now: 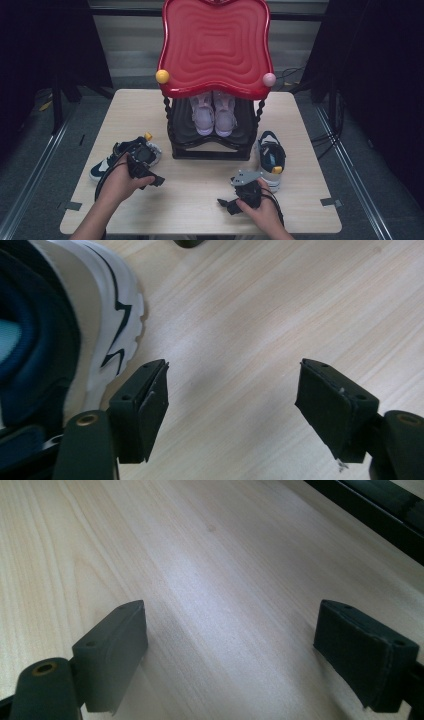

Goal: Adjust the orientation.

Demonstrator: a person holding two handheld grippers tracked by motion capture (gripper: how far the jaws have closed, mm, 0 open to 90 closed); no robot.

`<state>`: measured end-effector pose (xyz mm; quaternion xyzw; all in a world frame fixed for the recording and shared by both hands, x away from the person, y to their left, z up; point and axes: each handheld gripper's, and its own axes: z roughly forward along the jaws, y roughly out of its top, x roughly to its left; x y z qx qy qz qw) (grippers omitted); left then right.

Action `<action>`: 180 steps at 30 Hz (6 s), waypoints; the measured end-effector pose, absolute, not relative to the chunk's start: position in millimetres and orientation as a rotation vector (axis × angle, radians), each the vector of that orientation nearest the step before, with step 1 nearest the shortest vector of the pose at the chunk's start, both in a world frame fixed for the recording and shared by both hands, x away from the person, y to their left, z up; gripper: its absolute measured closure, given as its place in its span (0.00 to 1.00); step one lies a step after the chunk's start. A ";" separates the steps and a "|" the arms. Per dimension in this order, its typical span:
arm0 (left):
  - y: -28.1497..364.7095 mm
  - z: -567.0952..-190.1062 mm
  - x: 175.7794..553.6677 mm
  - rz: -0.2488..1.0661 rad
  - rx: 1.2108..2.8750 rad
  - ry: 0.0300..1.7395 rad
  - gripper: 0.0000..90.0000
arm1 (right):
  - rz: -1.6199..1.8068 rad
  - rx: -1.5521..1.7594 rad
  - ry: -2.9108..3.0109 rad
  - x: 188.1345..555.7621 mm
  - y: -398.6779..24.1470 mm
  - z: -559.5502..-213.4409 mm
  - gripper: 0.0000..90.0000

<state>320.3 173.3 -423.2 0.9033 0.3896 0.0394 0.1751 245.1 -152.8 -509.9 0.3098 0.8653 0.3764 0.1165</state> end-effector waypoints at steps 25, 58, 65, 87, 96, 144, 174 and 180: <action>188.9 -408.6 347.9 0.182 2.578 1.202 0.40 | 1.106 0.907 2.531 245.3 -152.6 -510.0 0.15; 201.2 -385.1 357.6 0.235 2.613 1.198 0.46 | 1.107 0.902 2.531 245.9 -152.5 -510.0 0.15; 204.7 -380.8 360.7 0.236 2.602 1.219 0.46 | 1.106 0.900 2.531 246.2 -152.4 -510.1 0.14; 205.7 -405.6 372.9 0.241 2.612 1.184 0.71 | 1.104 0.907 2.533 246.4 -151.9 -510.0 0.14; 211.1 -401.5 354.6 0.124 2.620 1.097 0.82 | 1.108 0.909 2.532 246.5 -151.7 -510.1 0.14; 167.7 -417.2 353.0 0.040 2.453 1.380 0.53 | 1.097 0.904 2.537 249.2 -149.8 -509.9 0.14; 169.1 -418.8 342.3 -0.014 2.397 1.451 0.51 | 1.096 0.907 2.534 249.6 -149.1 -510.0 0.14; 167.1 -418.3 342.0 -0.049 2.446 1.360 0.75 | 1.096 0.907 2.535 249.6 -149.1 -510.0 0.14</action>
